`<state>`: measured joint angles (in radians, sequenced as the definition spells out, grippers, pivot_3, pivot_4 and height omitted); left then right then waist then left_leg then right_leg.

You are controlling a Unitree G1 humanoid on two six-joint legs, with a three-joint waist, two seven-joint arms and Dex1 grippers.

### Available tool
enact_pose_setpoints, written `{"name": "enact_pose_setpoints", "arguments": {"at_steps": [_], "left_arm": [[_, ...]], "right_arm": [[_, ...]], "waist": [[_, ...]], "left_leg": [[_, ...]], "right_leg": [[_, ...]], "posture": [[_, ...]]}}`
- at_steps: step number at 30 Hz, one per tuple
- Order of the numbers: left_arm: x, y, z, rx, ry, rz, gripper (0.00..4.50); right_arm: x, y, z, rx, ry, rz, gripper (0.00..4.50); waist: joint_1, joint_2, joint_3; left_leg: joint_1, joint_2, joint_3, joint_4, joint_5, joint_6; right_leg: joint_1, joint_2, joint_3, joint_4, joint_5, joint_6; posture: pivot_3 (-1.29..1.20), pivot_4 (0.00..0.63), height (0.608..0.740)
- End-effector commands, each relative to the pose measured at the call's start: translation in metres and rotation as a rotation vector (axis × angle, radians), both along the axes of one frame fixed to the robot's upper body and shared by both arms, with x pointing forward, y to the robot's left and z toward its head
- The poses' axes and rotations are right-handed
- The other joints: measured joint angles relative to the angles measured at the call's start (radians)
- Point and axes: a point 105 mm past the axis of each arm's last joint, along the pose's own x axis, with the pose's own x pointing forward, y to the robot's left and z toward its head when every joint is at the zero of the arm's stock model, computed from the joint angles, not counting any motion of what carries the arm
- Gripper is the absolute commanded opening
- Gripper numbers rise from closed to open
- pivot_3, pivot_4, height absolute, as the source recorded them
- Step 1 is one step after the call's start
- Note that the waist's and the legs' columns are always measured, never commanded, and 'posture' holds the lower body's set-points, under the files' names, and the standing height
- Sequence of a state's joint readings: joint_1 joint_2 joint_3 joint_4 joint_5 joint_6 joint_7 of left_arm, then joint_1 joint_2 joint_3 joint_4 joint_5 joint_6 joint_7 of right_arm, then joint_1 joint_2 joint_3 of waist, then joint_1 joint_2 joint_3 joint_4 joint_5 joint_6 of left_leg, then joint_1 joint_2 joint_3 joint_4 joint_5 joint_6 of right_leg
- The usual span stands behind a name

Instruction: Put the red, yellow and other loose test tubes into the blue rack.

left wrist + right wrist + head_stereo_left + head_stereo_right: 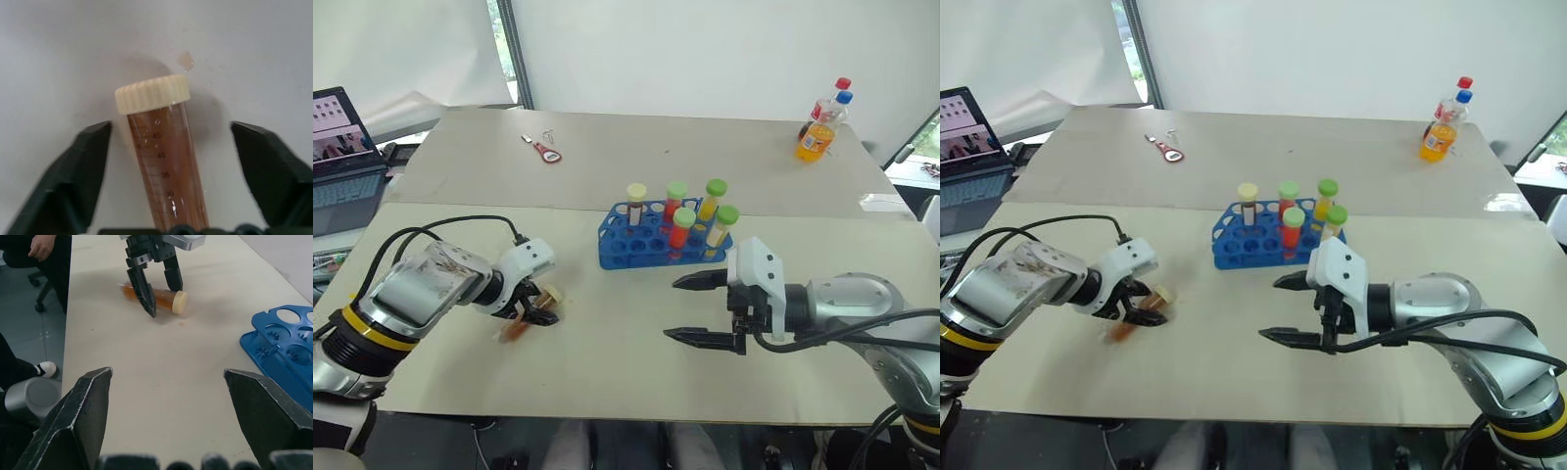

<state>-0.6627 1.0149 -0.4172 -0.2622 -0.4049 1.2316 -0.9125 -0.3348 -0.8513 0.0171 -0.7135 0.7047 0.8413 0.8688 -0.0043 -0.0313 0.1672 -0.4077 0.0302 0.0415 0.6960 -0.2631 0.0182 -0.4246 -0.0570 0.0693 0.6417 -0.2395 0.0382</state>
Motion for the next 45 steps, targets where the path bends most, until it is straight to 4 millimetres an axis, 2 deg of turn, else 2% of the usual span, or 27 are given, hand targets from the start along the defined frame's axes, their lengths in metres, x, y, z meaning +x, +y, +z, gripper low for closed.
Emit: {"name": "enact_pose_setpoints", "arguments": {"at_steps": [1,4,7,10,13,14,16,18,20,24,28,30,38,45], "left_arm": [[-0.004,-0.004,0.005,0.017,-0.001,-0.033,2.40],[-0.004,-0.003,0.005,0.026,-0.005,-0.036,1.01],[-0.001,-0.001,0.010,0.032,-0.039,-0.069,0.89],[0.006,-0.008,0.025,-0.019,-0.106,-0.165,0.89],[0.033,-0.055,0.089,-0.356,-0.333,-0.286,0.89],[0.038,-0.065,0.105,-0.435,-0.392,-0.306,0.89],[0.044,-0.080,0.129,-0.545,-0.488,-0.354,0.89],[0.048,-0.092,0.142,-0.639,-0.556,-0.386,0.89],[0.053,-0.102,0.144,-0.713,-0.594,-0.380,0.89],[0.056,-0.115,0.135,-0.808,-0.653,-0.383,0.89],[0.074,-0.131,0.113,-0.902,-0.723,-0.308,0.89],[0.082,-0.133,0.106,-0.918,-0.756,-0.267,0.89],[0.095,-0.151,0.088,-0.949,-0.801,-0.223,0.89],[0.097,-0.157,0.073,-0.944,-0.776,-0.222,0.89]], "right_arm": [[-0.003,-0.001,0.018,0.023,-0.050,0.000,4.06],[-0.002,-0.003,0.023,0.037,-0.048,-0.018,4.06],[-0.001,-0.006,0.026,0.042,-0.048,-0.039,4.06],[-0.001,-0.011,0.027,0.033,-0.050,-0.061,4.06],[-0.005,-0.020,0.027,-0.001,-0.074,-0.095,4.06],[-0.006,-0.023,0.027,-0.009,-0.081,-0.102,4.06],[-0.007,-0.027,0.028,-0.019,-0.097,-0.129,4.06],[-0.009,-0.030,0.028,-0.034,-0.121,-0.160,4.06],[-0.010,-0.034,0.025,-0.063,-0.123,-0.197,4.06],[-0.006,-0.038,0.026,-0.066,-0.117,-0.285,4.06],[0.008,-0.045,0.030,-0.057,-0.151,-0.439,4.06],[0.009,-0.044,0.030,-0.050,-0.151,-0.461,4.06],[0.007,-0.045,0.026,-0.054,-0.138,-0.513,4.06],[0.003,-0.047,0.023,-0.065,-0.121,-0.534,4.06]], "waist": [[-0.003,0.000,0.000],[-0.003,0.000,0.000],[-0.004,0.000,0.000],[-0.003,0.000,0.000],[0.021,0.000,0.000],[0.027,-0.001,0.001],[0.030,-0.003,0.001],[0.019,-0.002,0.001],[0.012,-0.001,0.000],[0.005,-0.001,0.000],[0.010,-0.001,0.000],[0.016,-0.001,0.000],[0.017,-0.001,0.000],[0.016,-0.001,0.000]], "left_leg": [[0.000,0.000,0.000,0.000,0.000,0.000],[0.000,0.000,-0.002,0.000,0.000,0.000],[0.000,0.000,-0.002,0.000,0.000,0.000],[0.000,0.000,-0.002,0.000,0.000,0.000],[-0.002,-0.001,-0.001,0.002,0.000,0.000],[-0.004,-0.001,-0.002,0.004,0.000,0.000],[-0.008,-0.001,-0.004,0.009,0.000,0.000],[-0.008,-0.002,-0.004,0.010,0.000,0.001],[-0.008,-0.002,-0.005,0.010,-0.001,0.002],[-0.007,-0.002,-0.007,0.010,-0.001,0.002],[-0.007,-0.002,-0.009,0.010,-0.001,0.002],[-0.007,-0.003,-0.009,0.011,-0.001,0.002],[-0.009,-0.004,-0.011,0.011,-0.001,0.003],[-0.008,-0.004,-0.012,0.011,-0.001,0.003]], "right_leg": [[0.000,0.000,0.000,0.000,0.000,0.000],[0.000,0.000,0.000,0.000,0.000,0.000],[0.000,0.000,0.000,0.000,0.000,0.000],[0.000,0.000,0.000,0.000,0.000,0.000],[0.000,-0.001,-0.001,0.000,0.000,0.000],[0.000,-0.001,-0.003,0.000,0.000,0.000],[0.000,0.000,-0.004,0.000,0.000,0.001],[0.001,-0.001,-0.002,-0.001,0.001,0.002],[0.001,-0.002,-0.001,0.000,0.001,0.003],[0.000,-0.001,-0.001,0.001,0.001,0.002],[0.001,-0.001,-0.001,0.001,0.001,0.002],[0.002,-0.002,-0.001,0.000,0.002,0.003],[0.001,-0.002,-0.001,0.000,0.002,0.004],[0.001,-0.002,-0.001,0.000,0.002,0.004]], "posture": [[0.00,0.150,0.740],[0.00,0.150,0.740],[0.00,0.150,0.740],[0.00,0.150,0.740],[0.00,0.150,0.740],[0.00,0.150,0.740],[0.00,0.150,0.740],[0.00,0.150,0.740],[0.00,0.150,0.740],[0.00,0.150,0.740],[0.00,0.150,0.740],[0.00,0.150,0.740],[0.00,0.150,0.740],[0.00,0.150,0.740]]}}
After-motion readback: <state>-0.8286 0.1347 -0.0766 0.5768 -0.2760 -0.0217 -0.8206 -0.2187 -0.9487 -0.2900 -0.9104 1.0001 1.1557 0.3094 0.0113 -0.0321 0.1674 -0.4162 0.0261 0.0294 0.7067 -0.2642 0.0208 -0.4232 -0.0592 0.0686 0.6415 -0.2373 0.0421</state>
